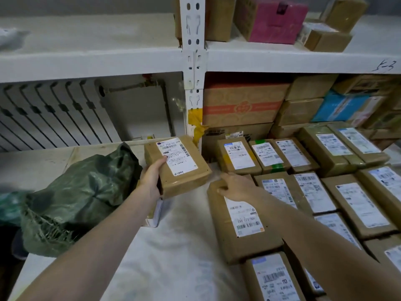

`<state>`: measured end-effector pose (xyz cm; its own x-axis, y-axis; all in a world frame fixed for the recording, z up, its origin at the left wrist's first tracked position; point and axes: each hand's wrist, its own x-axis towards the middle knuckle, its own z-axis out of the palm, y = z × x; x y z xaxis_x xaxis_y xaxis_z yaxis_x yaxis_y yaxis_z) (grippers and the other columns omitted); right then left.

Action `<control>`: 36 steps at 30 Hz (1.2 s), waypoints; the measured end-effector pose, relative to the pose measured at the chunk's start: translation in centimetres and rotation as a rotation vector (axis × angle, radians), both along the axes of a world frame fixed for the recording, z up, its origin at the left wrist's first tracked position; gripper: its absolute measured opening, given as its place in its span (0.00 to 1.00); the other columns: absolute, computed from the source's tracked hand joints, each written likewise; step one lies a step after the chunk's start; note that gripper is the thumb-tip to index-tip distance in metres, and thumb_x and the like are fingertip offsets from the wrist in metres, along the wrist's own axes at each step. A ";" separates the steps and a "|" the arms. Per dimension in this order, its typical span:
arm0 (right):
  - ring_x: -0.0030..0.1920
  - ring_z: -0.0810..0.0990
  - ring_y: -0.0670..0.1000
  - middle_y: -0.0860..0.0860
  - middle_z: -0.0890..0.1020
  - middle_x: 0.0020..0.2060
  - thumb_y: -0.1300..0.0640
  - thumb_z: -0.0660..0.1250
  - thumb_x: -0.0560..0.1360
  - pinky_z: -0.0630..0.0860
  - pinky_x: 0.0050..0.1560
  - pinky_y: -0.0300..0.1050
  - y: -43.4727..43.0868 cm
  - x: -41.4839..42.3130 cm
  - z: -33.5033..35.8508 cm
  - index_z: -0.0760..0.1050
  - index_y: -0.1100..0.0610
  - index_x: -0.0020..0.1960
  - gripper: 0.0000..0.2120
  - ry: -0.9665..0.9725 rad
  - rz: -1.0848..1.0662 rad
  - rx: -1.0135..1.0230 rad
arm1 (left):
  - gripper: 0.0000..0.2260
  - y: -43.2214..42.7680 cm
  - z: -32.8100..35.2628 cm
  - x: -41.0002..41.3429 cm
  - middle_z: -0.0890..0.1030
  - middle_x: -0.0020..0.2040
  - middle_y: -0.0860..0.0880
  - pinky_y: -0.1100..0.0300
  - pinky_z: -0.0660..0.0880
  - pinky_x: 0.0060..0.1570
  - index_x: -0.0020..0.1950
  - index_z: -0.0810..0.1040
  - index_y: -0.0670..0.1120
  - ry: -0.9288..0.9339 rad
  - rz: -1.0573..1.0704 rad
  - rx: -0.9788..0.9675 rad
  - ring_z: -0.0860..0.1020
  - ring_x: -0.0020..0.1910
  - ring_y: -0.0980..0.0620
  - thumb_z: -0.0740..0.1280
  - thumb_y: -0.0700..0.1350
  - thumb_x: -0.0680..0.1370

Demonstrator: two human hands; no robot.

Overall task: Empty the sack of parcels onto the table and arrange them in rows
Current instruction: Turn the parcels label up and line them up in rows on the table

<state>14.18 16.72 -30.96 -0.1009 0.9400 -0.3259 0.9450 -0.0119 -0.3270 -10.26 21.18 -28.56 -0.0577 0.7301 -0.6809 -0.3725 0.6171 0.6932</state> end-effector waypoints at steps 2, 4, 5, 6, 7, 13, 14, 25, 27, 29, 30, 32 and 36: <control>0.60 0.75 0.53 0.51 0.72 0.63 0.47 0.63 0.78 0.74 0.54 0.48 0.1 -0.1 -0.4 0.68 0.53 0.68 0.21 -0.024 0.023 0.000 | 0.36 0.2 -0.1 0.5 0.83 0.55 0.47 0.42 0.79 0.49 0.69 0.69 0.54 0.038 0.061 0.011 0.83 0.50 0.42 0.79 0.55 0.63; 0.57 0.77 0.52 0.49 0.71 0.62 0.48 0.64 0.77 0.76 0.53 0.47 -0.3 -0.2 -0.4 0.70 0.53 0.66 0.20 -0.003 0.011 0.049 | 0.35 0.2 -0.2 1.3 0.81 0.57 0.47 0.41 0.77 0.54 0.71 0.65 0.55 0.070 0.083 0.031 0.81 0.51 0.43 0.77 0.53 0.69; 0.57 0.77 0.52 0.49 0.71 0.62 0.49 0.65 0.77 0.76 0.54 0.47 -0.3 -0.1 -0.4 0.70 0.53 0.66 0.20 0.006 -0.001 0.070 | 0.34 0.1 -0.4 1.9 0.81 0.57 0.47 0.41 0.77 0.54 0.72 0.64 0.56 0.076 0.071 0.033 0.81 0.50 0.43 0.76 0.53 0.70; 0.57 0.77 0.52 0.49 0.71 0.62 0.50 0.66 0.76 0.76 0.54 0.46 -0.4 0.0 -0.5 0.70 0.52 0.67 0.20 0.015 -0.011 0.078 | 0.34 0.0 -0.7 2.3 0.81 0.57 0.47 0.44 0.78 0.51 0.72 0.63 0.57 0.077 0.067 0.034 0.81 0.49 0.44 0.75 0.53 0.70; 0.58 0.77 0.52 0.49 0.71 0.63 0.51 0.66 0.76 0.76 0.55 0.46 -0.4 0.1 -0.6 0.69 0.52 0.67 0.20 0.022 -0.014 0.074 | 0.33 -0.2 -1.0 2.8 0.81 0.57 0.48 0.47 0.78 0.46 0.72 0.63 0.57 0.085 0.069 0.041 0.81 0.48 0.46 0.75 0.53 0.71; 0.57 0.77 0.52 0.49 0.71 0.63 0.52 0.65 0.76 0.77 0.52 0.47 -0.4 0.3 -0.7 0.69 0.52 0.68 0.22 0.041 -0.001 0.099 | 0.34 -0.9 -3.1 3.0 0.79 0.63 0.49 0.52 0.78 0.47 0.75 0.62 0.58 0.200 0.026 0.215 0.79 0.57 0.47 0.74 0.52 0.72; 0.57 0.77 0.51 0.49 0.71 0.63 0.52 0.65 0.75 0.77 0.52 0.47 -0.4 0.5 -0.7 0.69 0.52 0.68 0.21 0.044 -0.008 0.104 | 0.34 -0.9 -3.3 3.0 0.79 0.62 0.50 0.51 0.78 0.50 0.75 0.62 0.58 0.206 0.005 0.233 0.79 0.58 0.47 0.74 0.51 0.73; 0.58 0.75 0.50 0.49 0.72 0.62 0.51 0.65 0.75 0.77 0.49 0.45 -0.6 0.5 -1.4 0.69 0.51 0.69 0.23 0.059 -0.030 0.120 | 0.18 3.3 -0.4 0.9 0.82 0.49 0.45 0.54 0.73 0.42 0.59 0.76 0.46 0.365 -0.234 -0.024 0.78 0.42 0.46 0.74 0.48 0.72; 0.59 0.75 0.51 0.49 0.71 0.63 0.50 0.65 0.75 0.77 0.51 0.46 -0.6 0.4 -1.3 0.68 0.52 0.69 0.24 0.053 -0.027 0.119 | 0.15 4.2 0.1 0.4 0.84 0.48 0.43 0.51 0.76 0.49 0.55 0.80 0.43 0.350 -0.365 -0.071 0.80 0.43 0.43 0.73 0.49 0.72; 0.61 0.74 0.51 0.49 0.71 0.63 0.51 0.66 0.74 0.76 0.53 0.46 -0.6 0.3 -1.4 0.69 0.52 0.69 0.24 0.061 -0.033 0.125 | 0.13 4.7 0.5 1.0 0.85 0.43 0.43 0.49 0.76 0.53 0.50 0.81 0.43 0.353 -0.474 -0.091 0.81 0.42 0.43 0.72 0.51 0.73; 0.61 0.73 0.52 0.49 0.72 0.63 0.51 0.66 0.74 0.75 0.54 0.46 -0.6 0.4 -1.3 0.69 0.52 0.68 0.24 0.064 -0.038 0.135 | 0.12 4.9 0.5 1.5 0.85 0.42 0.44 0.49 0.76 0.53 0.49 0.81 0.44 0.355 -0.477 -0.079 0.81 0.43 0.43 0.72 0.52 0.74; 0.62 0.72 0.52 0.49 0.72 0.62 0.51 0.66 0.73 0.75 0.54 0.45 -0.7 0.7 -1.4 0.70 0.52 0.68 0.23 0.066 -0.067 0.147 | 0.11 5.0 0.1 2.7 0.84 0.42 0.45 0.50 0.76 0.49 0.49 0.80 0.46 0.319 -0.416 -0.047 0.81 0.44 0.44 0.70 0.53 0.75; 0.61 0.71 0.50 0.48 0.73 0.60 0.49 0.67 0.72 0.73 0.51 0.42 -0.6 1.0 -1.2 0.72 0.53 0.65 0.23 0.074 -0.084 0.179 | 0.11 5.1 -1.4 2.8 0.83 0.46 0.45 0.50 0.76 0.51 0.50 0.80 0.46 0.259 -0.305 -0.065 0.81 0.46 0.43 0.68 0.53 0.77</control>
